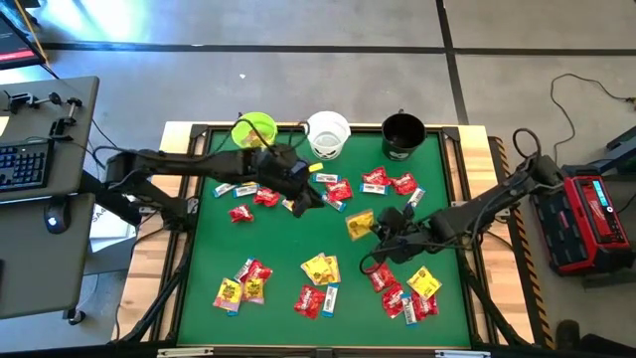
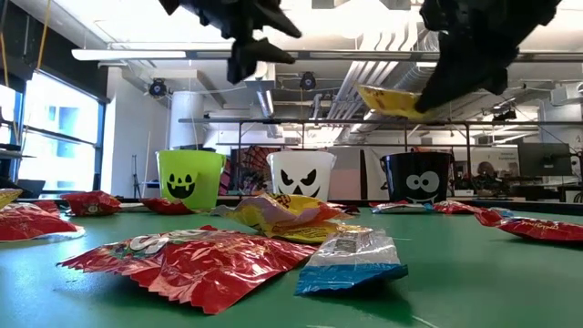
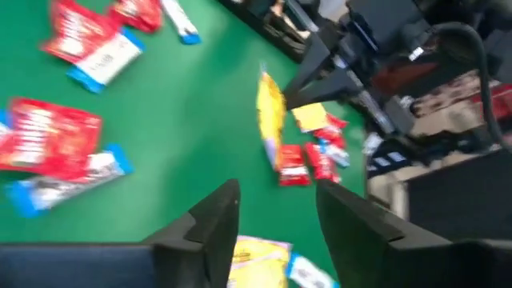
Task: Sort candy by brand, put in halloween buckets
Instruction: Put the yellow candy into the green bucket
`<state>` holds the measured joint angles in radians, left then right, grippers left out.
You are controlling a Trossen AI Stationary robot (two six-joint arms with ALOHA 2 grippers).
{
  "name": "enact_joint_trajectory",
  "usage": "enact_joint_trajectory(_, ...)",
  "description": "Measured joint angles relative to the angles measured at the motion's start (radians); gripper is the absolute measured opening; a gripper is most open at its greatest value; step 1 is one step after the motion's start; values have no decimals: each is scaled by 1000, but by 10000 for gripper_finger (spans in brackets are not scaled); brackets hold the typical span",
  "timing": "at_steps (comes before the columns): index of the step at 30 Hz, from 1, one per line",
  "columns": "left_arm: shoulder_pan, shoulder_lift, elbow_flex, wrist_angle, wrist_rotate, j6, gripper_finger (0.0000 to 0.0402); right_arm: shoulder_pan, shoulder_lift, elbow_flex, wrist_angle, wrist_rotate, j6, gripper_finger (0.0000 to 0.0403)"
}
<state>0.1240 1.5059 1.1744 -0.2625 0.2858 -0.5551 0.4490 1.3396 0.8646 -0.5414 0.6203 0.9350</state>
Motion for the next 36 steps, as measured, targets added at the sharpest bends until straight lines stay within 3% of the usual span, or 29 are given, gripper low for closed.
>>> enact_joint_trajectory(5,-14,57,0,87,24,-65,194,-5,0,23,25,54,-44,0)
enact_joint_trajectory(11,-29,95,0,154,29,-89,204,-11,0,39,66,73,-77,0)
enact_joint_trajectory(30,-49,131,0,225,34,-90,203,-34,0,39,220,78,-184,0)
enact_joint_trajectory(36,-49,131,0,250,56,-61,170,-37,0,39,226,64,-185,0)
